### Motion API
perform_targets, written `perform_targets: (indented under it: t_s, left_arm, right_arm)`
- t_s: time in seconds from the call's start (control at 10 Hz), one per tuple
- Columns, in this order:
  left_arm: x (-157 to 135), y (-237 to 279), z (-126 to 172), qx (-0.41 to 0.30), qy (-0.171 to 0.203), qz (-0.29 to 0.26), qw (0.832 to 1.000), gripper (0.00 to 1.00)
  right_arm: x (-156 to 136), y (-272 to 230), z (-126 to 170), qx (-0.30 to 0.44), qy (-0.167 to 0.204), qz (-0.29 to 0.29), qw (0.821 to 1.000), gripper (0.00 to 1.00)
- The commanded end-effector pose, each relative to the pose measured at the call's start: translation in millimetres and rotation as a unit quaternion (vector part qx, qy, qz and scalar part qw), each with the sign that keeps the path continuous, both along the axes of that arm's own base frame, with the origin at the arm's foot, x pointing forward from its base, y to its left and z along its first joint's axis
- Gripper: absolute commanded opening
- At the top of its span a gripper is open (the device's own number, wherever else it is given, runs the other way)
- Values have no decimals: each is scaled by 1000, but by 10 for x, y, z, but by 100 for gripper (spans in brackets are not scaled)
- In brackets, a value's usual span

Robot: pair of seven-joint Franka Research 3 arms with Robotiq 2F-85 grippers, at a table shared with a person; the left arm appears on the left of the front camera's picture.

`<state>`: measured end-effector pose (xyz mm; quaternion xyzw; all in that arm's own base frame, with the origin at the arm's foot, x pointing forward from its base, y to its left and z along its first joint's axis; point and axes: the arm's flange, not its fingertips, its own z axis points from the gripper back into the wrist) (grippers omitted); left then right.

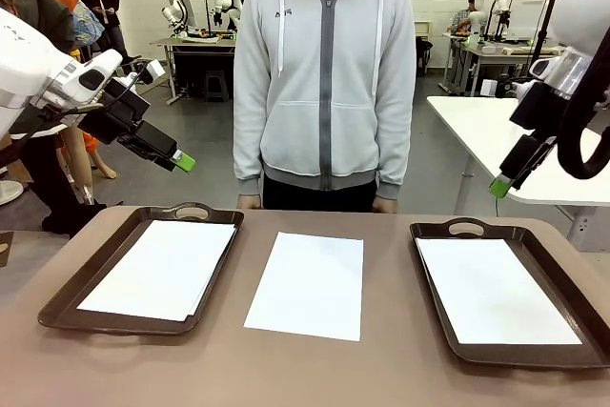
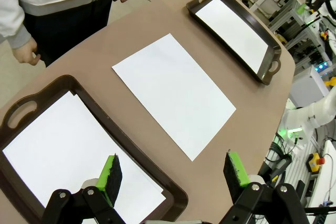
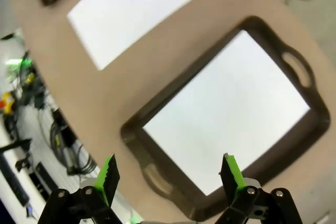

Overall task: Sort the A4 documents.
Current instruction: Receive the A4 Paper.

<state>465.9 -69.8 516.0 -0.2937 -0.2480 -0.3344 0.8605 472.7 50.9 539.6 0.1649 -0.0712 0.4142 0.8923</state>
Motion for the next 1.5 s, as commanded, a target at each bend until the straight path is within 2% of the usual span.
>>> perform_targets:
  t_s: [0.0, 0.3, 0.4, 0.6, 0.7, 0.9, 1.4]
  left_arm:
    - [2, 7, 6, 0, -2, 2, 1000, 100]
    - [2, 7, 6, 0, -2, 2, 1000, 100]
    - [2, 7, 6, 0, -2, 2, 1000, 100]
    - [2, 7, 6, 0, -2, 2, 1000, 100]
    - [2, 7, 6, 0, -2, 2, 1000, 100]
    - [2, 7, 6, 0, -2, 2, 1000, 100]
    - [2, 7, 6, 0, -2, 2, 1000, 100]
  right_arm:
    - [33, -138, 40, 38, 28, 40, 998, 100]
    - [60, -330, 37, 141, 37, 102, 984, 100]
    - [83, -350, 25, 172, 28, 118, 978, 100]
    - [217, -266, -13, 219, -7, 105, 970, 100]
    - [340, -192, -46, 235, -2, 104, 966, 100]
    - [473, -52, -86, 247, -3, 106, 963, 100]
    - [631, 330, -214, 226, -9, 104, 969, 100]
